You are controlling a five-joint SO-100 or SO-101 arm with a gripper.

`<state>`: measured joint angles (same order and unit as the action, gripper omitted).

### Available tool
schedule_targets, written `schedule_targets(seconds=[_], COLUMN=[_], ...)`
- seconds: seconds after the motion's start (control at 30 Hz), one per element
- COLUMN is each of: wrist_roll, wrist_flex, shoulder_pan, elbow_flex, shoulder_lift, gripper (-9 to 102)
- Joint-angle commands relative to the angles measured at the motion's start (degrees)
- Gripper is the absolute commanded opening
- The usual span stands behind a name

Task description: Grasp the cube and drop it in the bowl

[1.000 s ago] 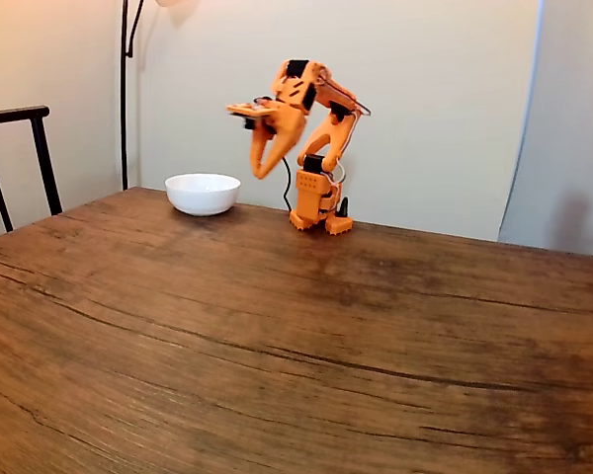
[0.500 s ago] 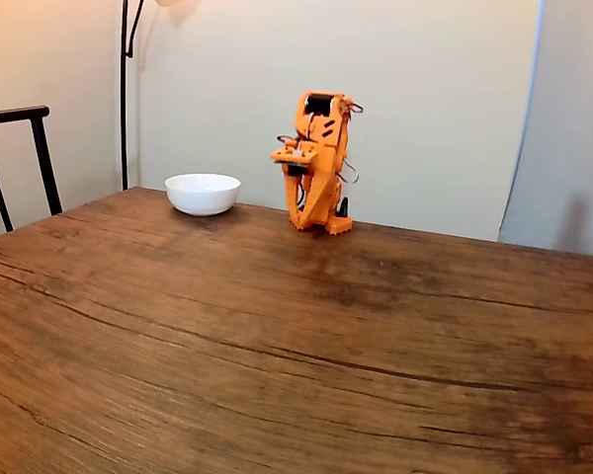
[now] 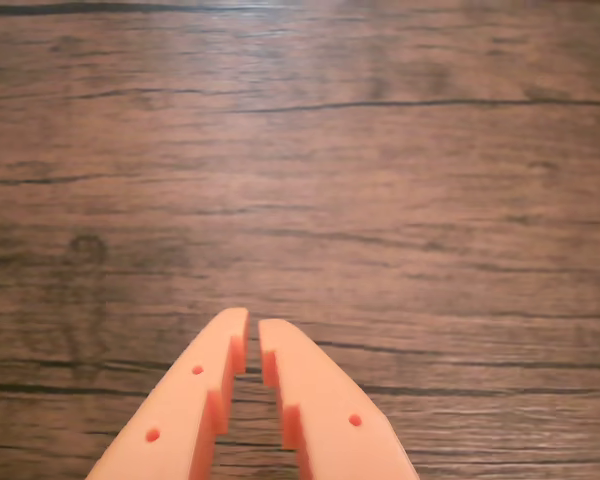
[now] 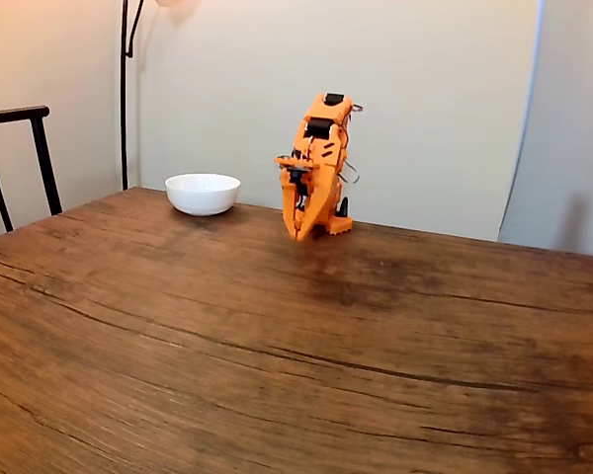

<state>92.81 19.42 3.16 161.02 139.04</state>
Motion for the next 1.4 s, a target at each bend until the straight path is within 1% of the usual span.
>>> schedule_targets(seconds=[0.0,0.5,0.57,0.7,0.77,0.87,0.93,1.1,1.17,1.27,1.37], wrist_roll=[0.79,0.62,0.44,0.35,0.09,0.53,0.70,0.79,0.88,0.88,0.79], wrist_flex=[-3.25,-17.84,-18.19,-16.17,-11.95,-3.08,5.45,30.76,38.58,46.32,51.50], shoulder_pan=[0.35,0.70,0.44,0.26,0.53,0.97,1.14,1.14,1.14,0.88,0.62], elbow_flex=[1.14,14.94,16.00,16.35,16.00,14.41,12.48,6.94,6.24,7.65,10.63], shoulder_lift=[0.97,1.14,1.14,1.67,2.99,6.86,10.72,24.43,31.46,42.98,52.03], gripper=[-1,-1,-1,-1,-1,-1,-1,-1,-1,-1,-1])
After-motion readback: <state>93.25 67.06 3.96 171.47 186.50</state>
